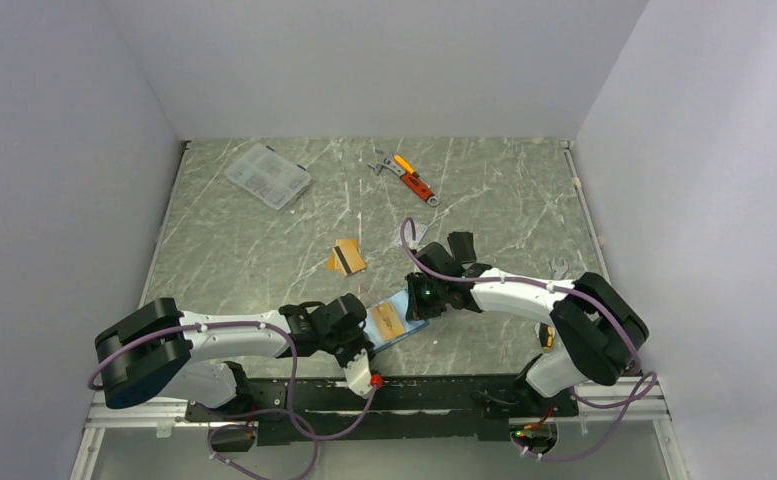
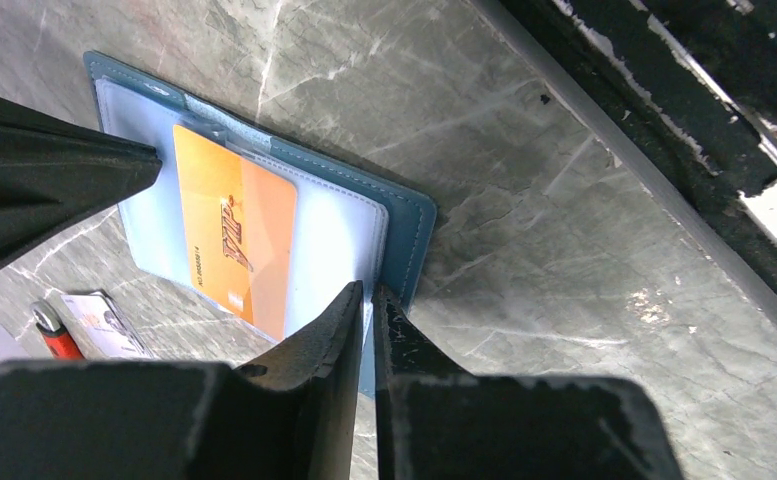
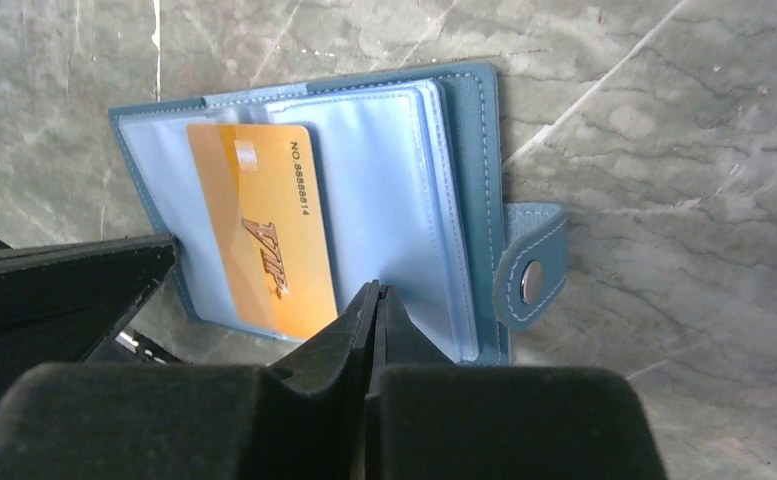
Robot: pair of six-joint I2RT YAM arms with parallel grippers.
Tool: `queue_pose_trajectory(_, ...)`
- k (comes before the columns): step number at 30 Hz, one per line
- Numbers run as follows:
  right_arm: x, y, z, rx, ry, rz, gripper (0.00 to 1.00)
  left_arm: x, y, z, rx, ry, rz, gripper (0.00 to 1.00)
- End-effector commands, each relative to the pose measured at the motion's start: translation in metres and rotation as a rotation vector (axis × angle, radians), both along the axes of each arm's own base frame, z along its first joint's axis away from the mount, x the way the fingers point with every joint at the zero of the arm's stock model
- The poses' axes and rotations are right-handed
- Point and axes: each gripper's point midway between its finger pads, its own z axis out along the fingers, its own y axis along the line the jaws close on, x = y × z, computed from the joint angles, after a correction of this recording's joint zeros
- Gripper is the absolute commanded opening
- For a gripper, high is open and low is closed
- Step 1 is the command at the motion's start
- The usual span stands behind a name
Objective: Put the credit cards into the card holder
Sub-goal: Insert the credit card into the card holder.
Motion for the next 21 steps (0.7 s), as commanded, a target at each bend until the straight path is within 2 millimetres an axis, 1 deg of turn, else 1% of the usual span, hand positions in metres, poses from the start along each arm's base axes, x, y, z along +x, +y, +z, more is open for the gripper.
queue_pose_trajectory(1, 0.016, 0.008, 0.007, -0.018, -0.062, -0.030, 0.00, -0.025, 0.019, -0.022, 0.102, 0.103, -0.043, 0.15)
queue_pose_trajectory(5, 0.017, 0.019, 0.007, -0.028, -0.077, -0.028, 0.00, -0.024, 0.020, -0.023, 0.104, 0.099, -0.045, 0.14)
queue_pose_trajectory(12, 0.007, 0.033, 0.004, -0.012, -0.074, -0.008, 0.00, -0.026, 0.024, -0.025, 0.109, 0.096, -0.048, 0.14)
queue_pose_trajectory(17, 0.001, 0.047, 0.007, 0.010, -0.069, 0.017, 0.00, -0.026, 0.023, -0.024, 0.105, 0.093, -0.050, 0.14)
queue_pose_trajectory(21, -0.005, 0.056, 0.003, 0.000, -0.053, 0.040, 0.00, -0.026, 0.025, -0.024, 0.108, 0.090, -0.055, 0.13)
